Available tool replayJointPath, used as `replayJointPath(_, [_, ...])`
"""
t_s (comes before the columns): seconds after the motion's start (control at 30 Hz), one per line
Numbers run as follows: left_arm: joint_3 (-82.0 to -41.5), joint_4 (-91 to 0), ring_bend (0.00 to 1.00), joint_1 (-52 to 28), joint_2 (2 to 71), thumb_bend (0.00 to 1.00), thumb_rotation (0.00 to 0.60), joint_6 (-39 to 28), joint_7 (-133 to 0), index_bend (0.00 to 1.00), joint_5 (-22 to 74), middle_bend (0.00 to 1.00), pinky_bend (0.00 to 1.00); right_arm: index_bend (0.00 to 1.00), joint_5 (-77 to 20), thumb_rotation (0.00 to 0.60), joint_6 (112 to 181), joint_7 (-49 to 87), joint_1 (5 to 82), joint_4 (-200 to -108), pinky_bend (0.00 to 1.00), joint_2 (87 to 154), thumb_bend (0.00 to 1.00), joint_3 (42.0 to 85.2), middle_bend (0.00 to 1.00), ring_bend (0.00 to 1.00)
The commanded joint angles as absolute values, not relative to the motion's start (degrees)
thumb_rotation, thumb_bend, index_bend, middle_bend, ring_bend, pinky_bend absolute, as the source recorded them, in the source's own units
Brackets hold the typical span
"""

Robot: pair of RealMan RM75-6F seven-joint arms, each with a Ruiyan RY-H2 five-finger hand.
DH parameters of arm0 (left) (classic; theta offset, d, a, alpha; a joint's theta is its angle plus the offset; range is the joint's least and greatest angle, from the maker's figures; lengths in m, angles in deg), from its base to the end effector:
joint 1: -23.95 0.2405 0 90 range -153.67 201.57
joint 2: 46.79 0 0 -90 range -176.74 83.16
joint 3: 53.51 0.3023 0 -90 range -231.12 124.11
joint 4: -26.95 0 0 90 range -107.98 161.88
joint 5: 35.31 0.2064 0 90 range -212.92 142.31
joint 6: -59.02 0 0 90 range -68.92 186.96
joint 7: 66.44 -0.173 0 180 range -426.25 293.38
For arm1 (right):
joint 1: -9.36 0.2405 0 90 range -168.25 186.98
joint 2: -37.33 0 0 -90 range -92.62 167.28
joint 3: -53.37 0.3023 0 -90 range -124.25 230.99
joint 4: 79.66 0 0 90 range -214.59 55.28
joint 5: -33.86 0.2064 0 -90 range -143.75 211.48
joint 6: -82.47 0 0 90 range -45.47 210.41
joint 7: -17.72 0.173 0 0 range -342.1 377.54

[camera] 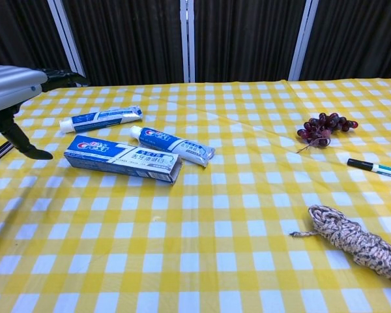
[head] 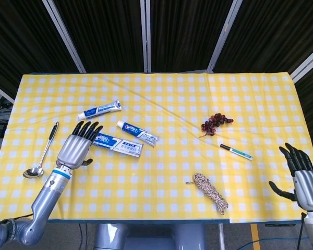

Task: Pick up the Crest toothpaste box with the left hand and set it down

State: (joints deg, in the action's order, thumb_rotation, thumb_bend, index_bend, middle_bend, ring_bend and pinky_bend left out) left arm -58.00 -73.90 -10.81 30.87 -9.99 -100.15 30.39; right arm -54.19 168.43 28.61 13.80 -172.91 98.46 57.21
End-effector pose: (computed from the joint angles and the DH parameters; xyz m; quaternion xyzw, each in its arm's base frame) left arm -0.2048 0.3471 0.0506 -0.7390 -0.3078 -0.3361 0.4962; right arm -0.3432 -0.2139 0.2024 0.5670 -0.4166 0.4481 0.5514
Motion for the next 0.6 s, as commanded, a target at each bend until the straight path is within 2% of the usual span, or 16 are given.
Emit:
replayJointPath(0.03, [-56.1, -73.6, 0.0, -7.3, 31.0, 0.07, 0.6, -13.5, -95.7, 0.0, 33.1, 0.0, 0.0, 0.02, -54.1, 0.6, 168.0, 28.1, 14.0, -172.6, 0.0, 98.6, 0.13, 57.1, 0.0, 0.0])
replayJointPath(0.13, [-54.7, -72.6, 0.0, -5.1, 31.1, 0.06, 0.6, -16.1, -94.2, 0.0, 35.3, 0.0, 0.0, 0.01, -54.1, 0.6, 167.6, 27.2, 14.2, -172.2, 0.0, 98.6, 0.13, 57.0, 0.0, 0.0])
replayJointPath(0.3, [-50.2, -69.5, 0.0, 1.6, 31.9, 0.02, 0.6, -24.5, -93.0, 0.0, 41.6, 0.0, 0.0, 0.0, -54.0, 0.6, 166.9, 24.4, 14.5, -171.7, 0.0, 99.2, 0.13, 56.9, 0.0, 0.0])
replayJointPath(0.6, [-46.8, -66.4, 0.0, 10.2, 31.1, 0.02, 0.6, -33.2, -88.8, 0.0, 46.6, 0.0, 0.0, 0.0, -54.5, 0.6, 166.6, 20.6, 14.9, -171.1, 0.0, 100.9, 0.13, 56.5, 0.0, 0.0])
